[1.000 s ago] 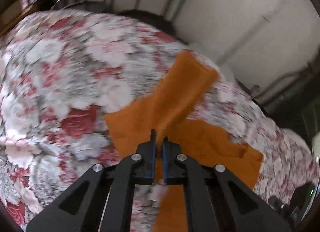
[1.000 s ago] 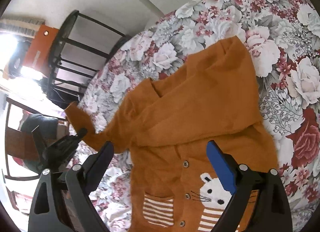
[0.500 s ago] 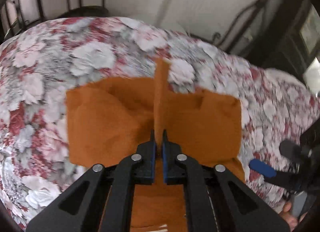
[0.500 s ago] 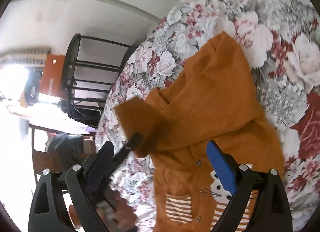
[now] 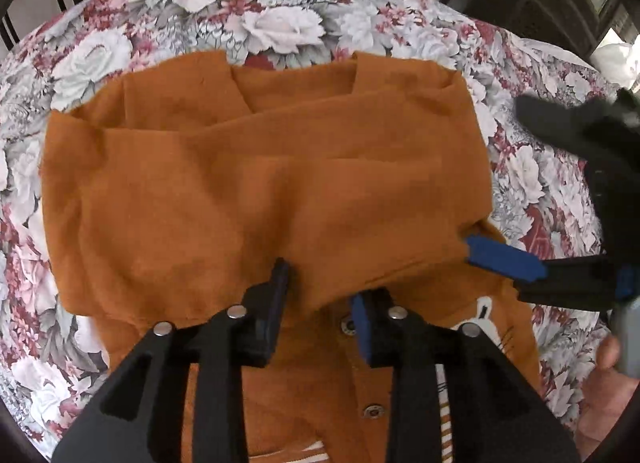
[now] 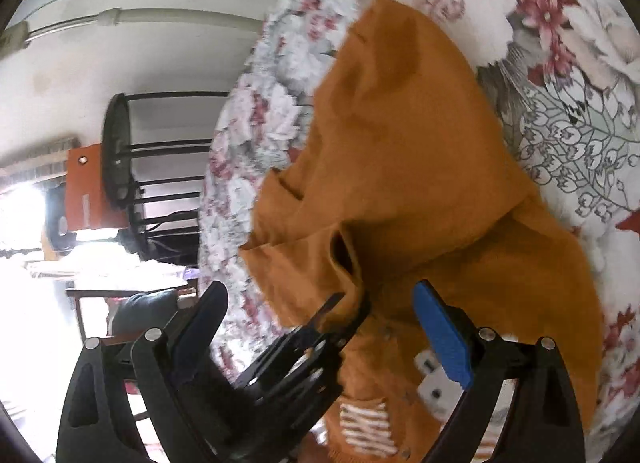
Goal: Fold small clothes
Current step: 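Grasp the folded side edge of the cardigan with the right gripper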
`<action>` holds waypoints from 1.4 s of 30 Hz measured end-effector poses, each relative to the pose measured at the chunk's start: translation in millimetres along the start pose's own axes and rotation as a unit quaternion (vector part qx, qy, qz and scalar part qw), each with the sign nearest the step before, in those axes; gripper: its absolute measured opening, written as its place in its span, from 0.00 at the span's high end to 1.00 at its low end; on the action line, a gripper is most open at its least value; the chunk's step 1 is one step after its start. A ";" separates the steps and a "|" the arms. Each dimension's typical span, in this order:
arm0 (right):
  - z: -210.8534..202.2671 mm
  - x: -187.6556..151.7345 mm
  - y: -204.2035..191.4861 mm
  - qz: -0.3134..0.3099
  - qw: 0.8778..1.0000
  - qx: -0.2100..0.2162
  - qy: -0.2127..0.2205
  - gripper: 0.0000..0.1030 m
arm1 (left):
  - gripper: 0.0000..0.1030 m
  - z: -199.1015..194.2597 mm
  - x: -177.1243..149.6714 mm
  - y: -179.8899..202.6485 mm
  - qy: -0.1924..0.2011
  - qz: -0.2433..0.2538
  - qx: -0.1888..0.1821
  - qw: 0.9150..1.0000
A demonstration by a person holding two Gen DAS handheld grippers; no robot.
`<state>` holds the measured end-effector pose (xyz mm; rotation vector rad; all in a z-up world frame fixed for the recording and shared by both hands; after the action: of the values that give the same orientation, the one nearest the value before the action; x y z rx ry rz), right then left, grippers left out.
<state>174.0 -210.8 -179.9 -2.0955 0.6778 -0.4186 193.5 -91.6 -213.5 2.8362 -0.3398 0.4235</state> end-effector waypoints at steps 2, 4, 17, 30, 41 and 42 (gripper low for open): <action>9.8 4.3 4.1 -0.010 1.000 -0.006 0.007 0.09 | 0.67 0.1 0.3 -2.3 0.000 -0.006 -0.004 1.000; 18.5 7.7 6.1 -0.027 0.999 -0.018 0.013 0.10 | 0.63 -0.5 0.8 -4.7 0.001 -0.009 -0.003 1.000; 37.9 -11.9 -21.4 -0.154 0.985 -0.077 -0.024 0.70 | 0.34 -22.6 6.1 -37.2 0.002 -0.029 0.004 1.000; -22.2 49.9 -15.7 -0.204 0.963 -0.153 0.082 0.95 | 0.17 -51.8 42.1 -138.8 0.044 -0.190 0.049 0.980; -44.3 56.4 23.3 -0.169 0.951 -0.232 0.116 0.69 | 0.14 -58.2 59.9 -153.2 0.078 -0.183 0.149 0.968; -48.5 58.1 12.7 -0.188 0.945 -0.232 0.130 0.69 | 0.14 -64.1 65.1 -151.1 0.093 -0.179 0.149 0.968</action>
<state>190.9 -283.0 -160.2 -2.6620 0.5592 -0.8268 277.7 56.1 -165.8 3.0182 0.2959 0.7053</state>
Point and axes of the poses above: each gripper's, at about its wrist camera, not at the fingertips, and z roughly the way its jaws point, y to its right, x to its top, the point moved 8 cm from there along z, roughly the way its jaws point, and after that the axes turned 10 degrees about -z, right-handed, at the moved point
